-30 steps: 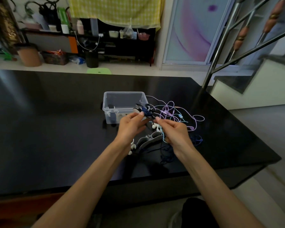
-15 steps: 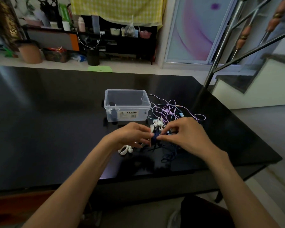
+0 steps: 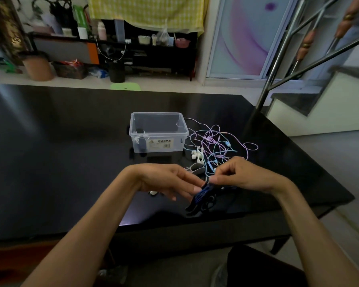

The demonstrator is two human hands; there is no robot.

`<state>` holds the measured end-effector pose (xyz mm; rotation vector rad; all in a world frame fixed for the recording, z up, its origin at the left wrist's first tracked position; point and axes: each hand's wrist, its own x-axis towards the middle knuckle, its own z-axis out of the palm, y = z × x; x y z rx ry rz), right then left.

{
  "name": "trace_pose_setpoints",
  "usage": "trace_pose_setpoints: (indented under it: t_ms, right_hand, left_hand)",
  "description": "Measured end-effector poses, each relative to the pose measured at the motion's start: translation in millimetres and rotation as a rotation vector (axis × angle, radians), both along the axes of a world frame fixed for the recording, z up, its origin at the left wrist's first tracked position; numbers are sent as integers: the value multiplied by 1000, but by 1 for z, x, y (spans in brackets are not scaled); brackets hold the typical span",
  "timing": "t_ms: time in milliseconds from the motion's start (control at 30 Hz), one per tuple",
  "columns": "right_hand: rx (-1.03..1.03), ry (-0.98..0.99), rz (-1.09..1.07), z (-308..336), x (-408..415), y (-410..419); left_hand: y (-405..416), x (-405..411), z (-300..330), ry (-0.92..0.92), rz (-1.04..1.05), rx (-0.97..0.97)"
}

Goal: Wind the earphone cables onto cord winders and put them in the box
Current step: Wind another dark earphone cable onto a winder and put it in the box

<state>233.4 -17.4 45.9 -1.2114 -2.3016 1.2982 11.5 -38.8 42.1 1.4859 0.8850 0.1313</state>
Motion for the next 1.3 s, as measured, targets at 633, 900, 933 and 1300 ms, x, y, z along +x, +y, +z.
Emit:
trace_pose_setpoints:
  t_ms: [633, 900, 933, 1300]
  right_hand:
    - [79, 181, -315, -17, -53, -7]
    - [311, 86, -401, -24, -58, -7]
    - [361, 33, -381, -24, -59, -8]
    - [653, -187, -335, -3, -24, -6]
  left_hand:
    - [19, 17, -31, -700, 1077, -126]
    - [17, 28, -38, -535, 1258, 303]
    - [19, 27, -41, -441, 1241, 421]
    - [21, 11, -30, -19, 581, 402]
